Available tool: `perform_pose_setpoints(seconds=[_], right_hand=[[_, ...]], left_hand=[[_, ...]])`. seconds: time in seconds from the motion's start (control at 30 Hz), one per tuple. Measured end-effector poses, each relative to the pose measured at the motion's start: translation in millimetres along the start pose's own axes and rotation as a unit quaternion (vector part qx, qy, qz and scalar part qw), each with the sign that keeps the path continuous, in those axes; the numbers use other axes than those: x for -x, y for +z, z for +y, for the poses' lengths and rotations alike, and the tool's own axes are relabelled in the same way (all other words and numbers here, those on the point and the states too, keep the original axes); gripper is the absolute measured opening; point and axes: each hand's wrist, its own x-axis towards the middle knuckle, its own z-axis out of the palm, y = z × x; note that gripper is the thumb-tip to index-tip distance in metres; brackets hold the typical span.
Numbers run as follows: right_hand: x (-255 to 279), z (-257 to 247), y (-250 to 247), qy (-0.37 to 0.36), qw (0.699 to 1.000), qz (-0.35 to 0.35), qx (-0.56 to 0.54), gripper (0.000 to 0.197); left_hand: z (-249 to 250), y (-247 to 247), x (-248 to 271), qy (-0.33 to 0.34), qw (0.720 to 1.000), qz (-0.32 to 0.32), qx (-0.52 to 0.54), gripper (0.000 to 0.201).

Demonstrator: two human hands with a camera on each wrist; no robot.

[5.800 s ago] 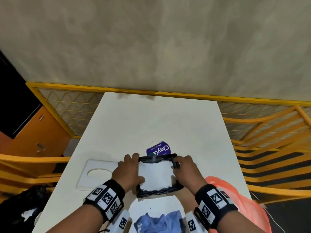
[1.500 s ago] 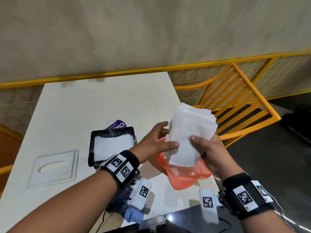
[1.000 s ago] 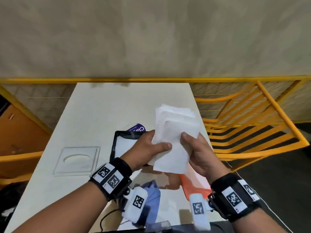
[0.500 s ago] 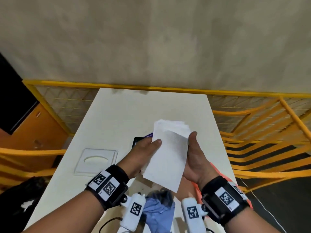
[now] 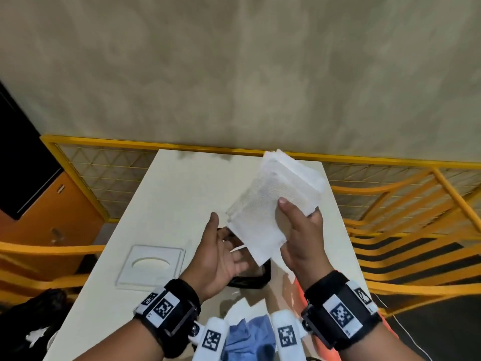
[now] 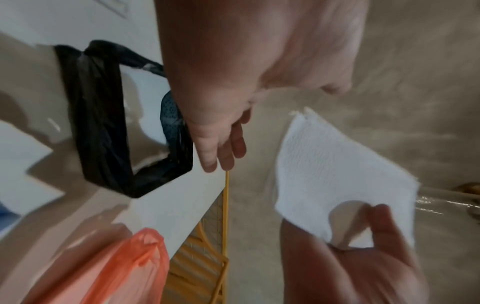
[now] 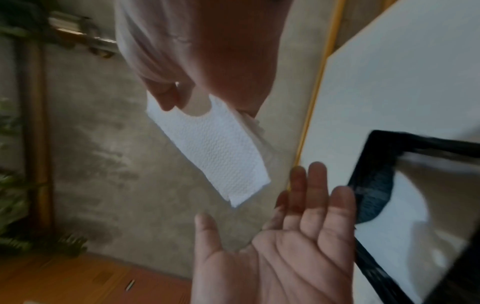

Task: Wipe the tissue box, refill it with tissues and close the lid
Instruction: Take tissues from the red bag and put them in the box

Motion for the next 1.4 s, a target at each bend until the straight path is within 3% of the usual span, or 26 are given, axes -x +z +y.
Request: perform_pose_setpoints(seconds=[0.17, 0.3, 0.4, 0.63, 0.77, 0.87, 0.97, 1.1, 1.23, 1.4], right_hand=[[7.7, 5.7, 16.1, -0.054, 0.991, -0.083, 0.088, 0.048], [11.8, 8.6, 13.7, -0.074, 0.982, -0.095, 0.149, 0.035], [9.1, 10.5, 10.9, -0.036, 0.982, -0.082, 0.167, 0.029], [8.5, 17.5, 1.8, 0.045, 0.99, -0.068, 0.117, 0.036], [-0.8, 5.3, -11.2, 0.103, 0.988, -0.048, 0.102, 0.052], [-9.7, 6.8, -19.6, 0.181, 0.973, -0.042, 0.136, 0.042], [-16.0, 26.2, -31.4, 0.256, 0.951, -0.012, 0.174, 0.03], [-19.0, 59.6, -49.0, 0.318, 0.899, -0.015, 0.302, 0.036], [-26.8, 78.1, -50.0, 0.292, 0.867, -0.02, 0.404, 0.036], [-41.9, 94.4, -56.4, 0.25, 0.819, -0.033, 0.516, 0.06]], left_hand=[[-0.9, 19.2, 7.0, 0.02, 0.988, -0.122, 0.095, 0.086], [1.5, 23.7, 3.8, 0.048, 0.99, -0.108, 0.074, 0.064], [-1.5, 18.1, 0.6, 0.06, 0.995, -0.082, 0.027, 0.049], [6.5, 1.9, -4.8, 0.122, 0.992, -0.038, -0.011, 0.053], [18.9, -8.2, -5.1, 0.143, 0.984, 0.013, -0.106, 0.047], [25.7, -20.8, -7.5, 0.13, 0.972, 0.042, -0.19, 0.039], [30.1, -36.3, -12.0, 0.076, 0.938, 0.072, -0.33, 0.024], [26.2, -56.3, -24.5, 0.021, 0.875, 0.108, -0.471, 0.046], [15.2, -63.3, -45.2, 0.023, 0.811, 0.123, -0.571, 0.062], [12.1, -57.9, -62.9, 0.031, 0.744, 0.091, -0.661, 0.057]])
